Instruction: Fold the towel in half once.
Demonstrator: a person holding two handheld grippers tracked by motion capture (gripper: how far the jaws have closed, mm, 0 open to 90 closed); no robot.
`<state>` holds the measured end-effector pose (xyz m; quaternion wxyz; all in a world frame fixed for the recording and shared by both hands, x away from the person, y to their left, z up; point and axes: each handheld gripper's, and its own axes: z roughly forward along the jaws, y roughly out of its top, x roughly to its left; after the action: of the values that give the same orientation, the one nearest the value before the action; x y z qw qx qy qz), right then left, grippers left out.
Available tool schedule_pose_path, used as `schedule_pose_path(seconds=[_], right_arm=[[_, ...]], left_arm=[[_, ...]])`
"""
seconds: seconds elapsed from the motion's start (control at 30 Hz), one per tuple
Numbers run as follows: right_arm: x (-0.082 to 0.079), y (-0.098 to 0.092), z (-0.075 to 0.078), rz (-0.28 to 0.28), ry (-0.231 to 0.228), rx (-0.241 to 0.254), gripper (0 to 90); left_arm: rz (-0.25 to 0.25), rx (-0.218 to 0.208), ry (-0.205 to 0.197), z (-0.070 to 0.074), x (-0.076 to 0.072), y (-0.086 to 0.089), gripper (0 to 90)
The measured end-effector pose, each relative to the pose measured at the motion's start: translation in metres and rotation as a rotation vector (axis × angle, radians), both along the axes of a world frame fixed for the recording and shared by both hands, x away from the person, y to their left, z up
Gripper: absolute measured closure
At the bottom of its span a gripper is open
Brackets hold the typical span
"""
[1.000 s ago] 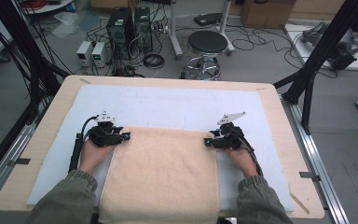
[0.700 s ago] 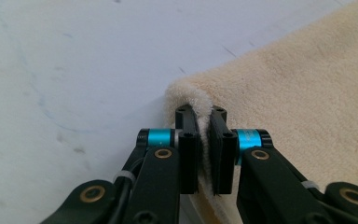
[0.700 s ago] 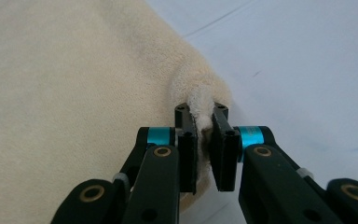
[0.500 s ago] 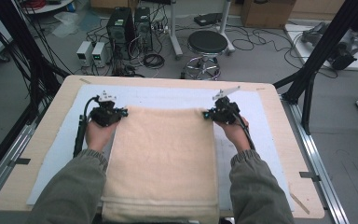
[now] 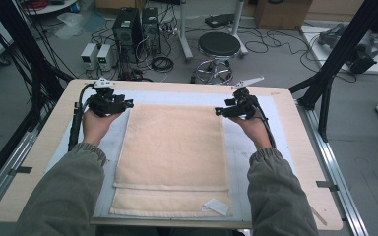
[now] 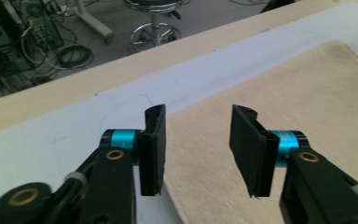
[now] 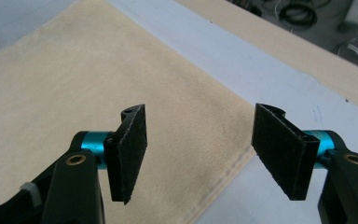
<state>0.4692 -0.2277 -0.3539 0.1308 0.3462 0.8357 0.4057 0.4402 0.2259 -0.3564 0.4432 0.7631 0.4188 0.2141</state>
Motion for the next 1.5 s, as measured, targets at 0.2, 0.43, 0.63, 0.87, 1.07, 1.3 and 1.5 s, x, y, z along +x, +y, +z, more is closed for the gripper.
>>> schedule_pose_path(seconds=[0.2, 0.43, 0.63, 0.87, 1.07, 1.3, 1.5], right_arm=[[-0.039, 0.002, -0.002, 0.074, -0.009, 0.014, 29.9], [-0.088, -0.013, -0.011, 0.094, -0.058, -0.008, 28.8], [-0.118, -0.017, -0.018, 0.128, -0.037, -0.039, 24.8], [-0.155, -0.015, -0.032, 0.175, -0.078, -0.014, 27.6], [-0.167, -0.007, -0.053, 0.209, -0.063, -0.002, 30.1], [-0.173, -0.001, -0.072, 0.259, -0.028, -0.008, 44.6], [-0.173, 0.007, -0.08, 0.299, -0.007, -0.076, 58.0]], left_arm=[[-0.082, -0.005, 0.002, -0.014, -0.033, 0.001, 48.1], [-0.152, 0.014, -0.029, -0.019, -0.075, 0.005, 40.3], [-0.197, 0.03, -0.039, -0.028, -0.107, 0.01, 36.7], [-0.216, 0.002, -0.031, -0.048, -0.141, 0.02, 35.3], [-0.252, 0.012, -0.006, -0.057, -0.159, 0.019, 35.6], [-0.33, 0.046, 0.067, -0.073, -0.166, 0.014, 48.2], [-0.378, 0.078, 0.097, -0.081, -0.167, 0.009, 56.8]])
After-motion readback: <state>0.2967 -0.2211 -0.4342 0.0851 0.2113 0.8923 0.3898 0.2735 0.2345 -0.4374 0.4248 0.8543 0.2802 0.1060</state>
